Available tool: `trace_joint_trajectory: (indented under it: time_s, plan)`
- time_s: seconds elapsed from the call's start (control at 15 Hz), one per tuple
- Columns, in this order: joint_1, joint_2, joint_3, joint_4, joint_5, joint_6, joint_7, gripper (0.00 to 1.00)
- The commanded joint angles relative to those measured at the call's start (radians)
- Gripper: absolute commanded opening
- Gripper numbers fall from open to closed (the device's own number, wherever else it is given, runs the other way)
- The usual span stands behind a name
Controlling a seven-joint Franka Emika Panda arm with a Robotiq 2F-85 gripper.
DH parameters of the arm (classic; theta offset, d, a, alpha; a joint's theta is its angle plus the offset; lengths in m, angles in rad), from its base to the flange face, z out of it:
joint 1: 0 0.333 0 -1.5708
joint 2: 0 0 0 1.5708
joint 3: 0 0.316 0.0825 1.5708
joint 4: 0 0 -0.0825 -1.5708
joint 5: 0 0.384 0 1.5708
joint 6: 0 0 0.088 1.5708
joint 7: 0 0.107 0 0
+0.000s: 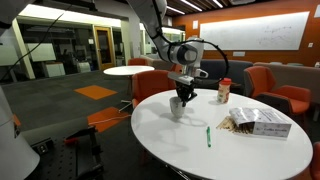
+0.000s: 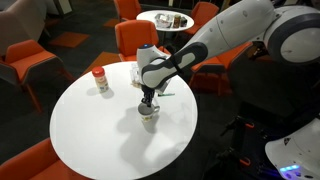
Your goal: Move the cup towards you
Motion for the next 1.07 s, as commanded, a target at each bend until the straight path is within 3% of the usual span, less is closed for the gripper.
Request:
trace_joint_trajectory:
  time_s: [0.0,0.6,1.0]
  plan:
    - [-0.054,-0.122,0.025,-0.123,0.039,-0.028,-0.037,0.0]
    - [-0.062,-0.302,-0.007,-0.471,0.106,0.038,0.054,0.0]
    - [-0.09,-0.353,0.014,-0.655,0.147,0.219,0.0,0.0]
